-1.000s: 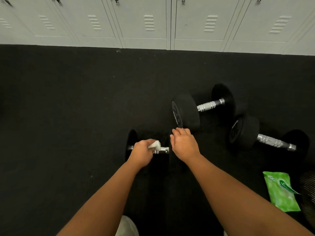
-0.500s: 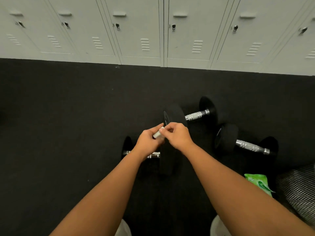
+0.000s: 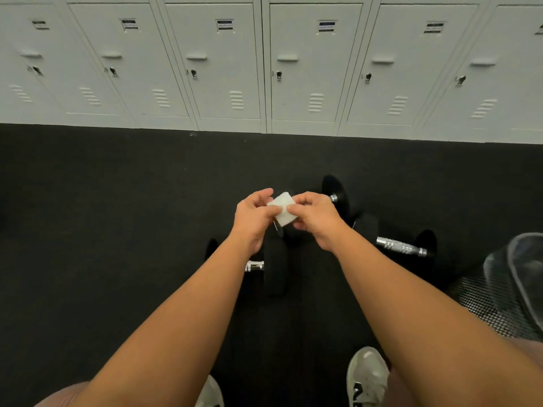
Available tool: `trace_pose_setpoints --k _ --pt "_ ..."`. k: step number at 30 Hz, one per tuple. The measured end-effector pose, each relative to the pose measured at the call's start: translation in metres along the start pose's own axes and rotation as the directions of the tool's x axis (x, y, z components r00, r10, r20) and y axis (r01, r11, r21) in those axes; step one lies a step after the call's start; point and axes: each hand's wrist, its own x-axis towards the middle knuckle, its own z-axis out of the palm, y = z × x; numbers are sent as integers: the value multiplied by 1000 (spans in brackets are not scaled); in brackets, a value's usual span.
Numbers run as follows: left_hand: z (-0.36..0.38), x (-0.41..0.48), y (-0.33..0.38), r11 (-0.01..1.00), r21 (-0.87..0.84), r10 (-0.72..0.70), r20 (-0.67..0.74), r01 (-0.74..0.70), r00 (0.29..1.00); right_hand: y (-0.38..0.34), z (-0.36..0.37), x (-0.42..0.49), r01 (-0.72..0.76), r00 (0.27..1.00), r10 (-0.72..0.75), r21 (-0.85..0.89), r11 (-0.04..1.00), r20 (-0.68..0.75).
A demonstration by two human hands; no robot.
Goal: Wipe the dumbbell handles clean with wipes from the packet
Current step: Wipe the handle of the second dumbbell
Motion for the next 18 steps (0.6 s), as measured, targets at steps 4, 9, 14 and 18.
trace_pose_setpoints --k 4,9,14,18 --pt "12 0 13 997 38 71 -62 -69 996 -7 -5 0 -29 998 29 11 1000 47" --pt "36 12 14 988 127 113 -169 -93 979 -10 -24 13 -30 999 31 42 999 -20" --pt "67 9 14 989 145 53 -105 -37 993 -17 -52 22 29 994 -26 26 999 -109" --pt "89 8 12 994 102 -36 35 32 999 -16 -67 23 102 988 -117 -144 984 -103"
